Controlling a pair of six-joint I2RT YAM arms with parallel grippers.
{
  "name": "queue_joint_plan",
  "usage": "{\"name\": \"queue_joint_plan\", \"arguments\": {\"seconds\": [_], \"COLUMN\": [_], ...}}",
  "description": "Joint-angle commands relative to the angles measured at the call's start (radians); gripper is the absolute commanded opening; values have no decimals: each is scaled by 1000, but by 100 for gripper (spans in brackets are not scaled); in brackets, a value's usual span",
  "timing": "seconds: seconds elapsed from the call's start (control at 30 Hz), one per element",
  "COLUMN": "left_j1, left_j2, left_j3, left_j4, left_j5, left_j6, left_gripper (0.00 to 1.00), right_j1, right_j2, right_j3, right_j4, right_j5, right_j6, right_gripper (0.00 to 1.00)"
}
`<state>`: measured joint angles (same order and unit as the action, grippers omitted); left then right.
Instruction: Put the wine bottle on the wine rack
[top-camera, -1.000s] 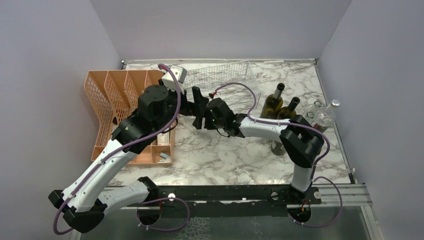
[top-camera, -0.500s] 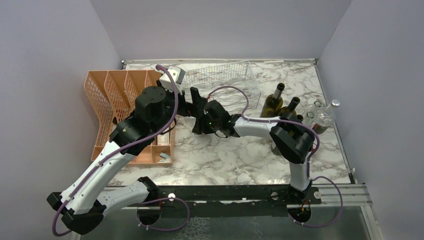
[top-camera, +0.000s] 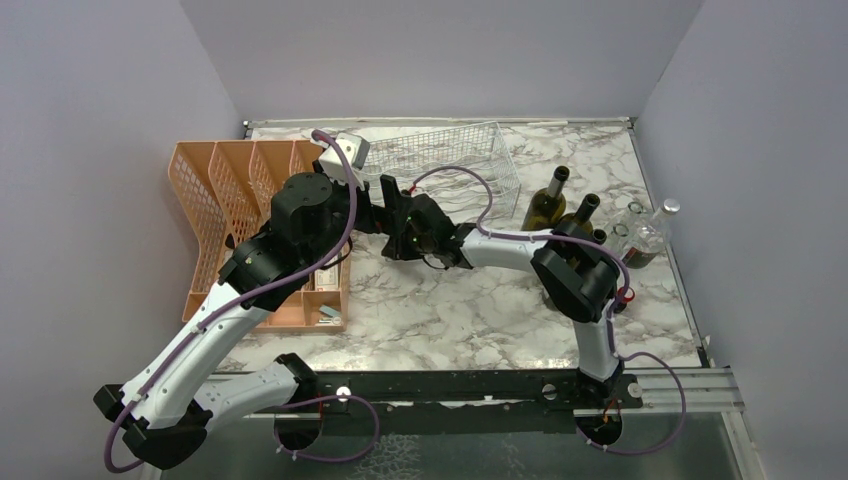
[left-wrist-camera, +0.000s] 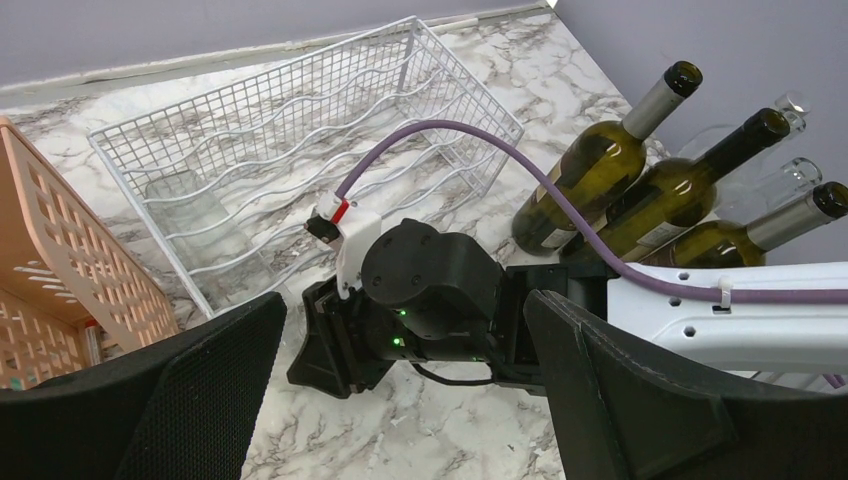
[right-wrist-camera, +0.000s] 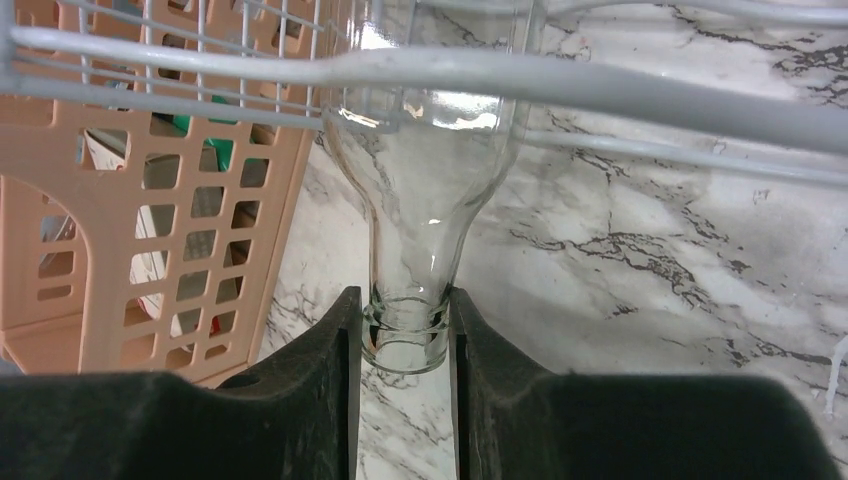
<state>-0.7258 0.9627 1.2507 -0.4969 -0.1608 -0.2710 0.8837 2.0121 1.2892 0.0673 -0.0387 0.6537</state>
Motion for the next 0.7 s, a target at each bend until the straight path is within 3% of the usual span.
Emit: {"name": "queue_joint_plan", "arguments": {"seconds": [0.0, 0.17, 0.47, 0.67], "left_j1": [3, 3, 3, 3], "left_j2": [-13, -16, -27, -54], "left_j3": [-8, -6, 10, 39], "left_j4": [10, 11, -2, -10], "left_j5": [-17, -15, -20, -44], "left_j6": [1, 0, 10, 36], "left_gripper": [99, 99, 99, 99], "right_j1": [8, 8, 8, 6], "right_j2": [28, 30, -56, -216], "right_j3": [57, 79, 67, 1], "right_j4": [50, 34, -20, -88], "right_j5": [33, 75, 93, 124], "right_j6": [5, 38, 33, -1], "right_gripper": [22, 28, 70, 73]}}
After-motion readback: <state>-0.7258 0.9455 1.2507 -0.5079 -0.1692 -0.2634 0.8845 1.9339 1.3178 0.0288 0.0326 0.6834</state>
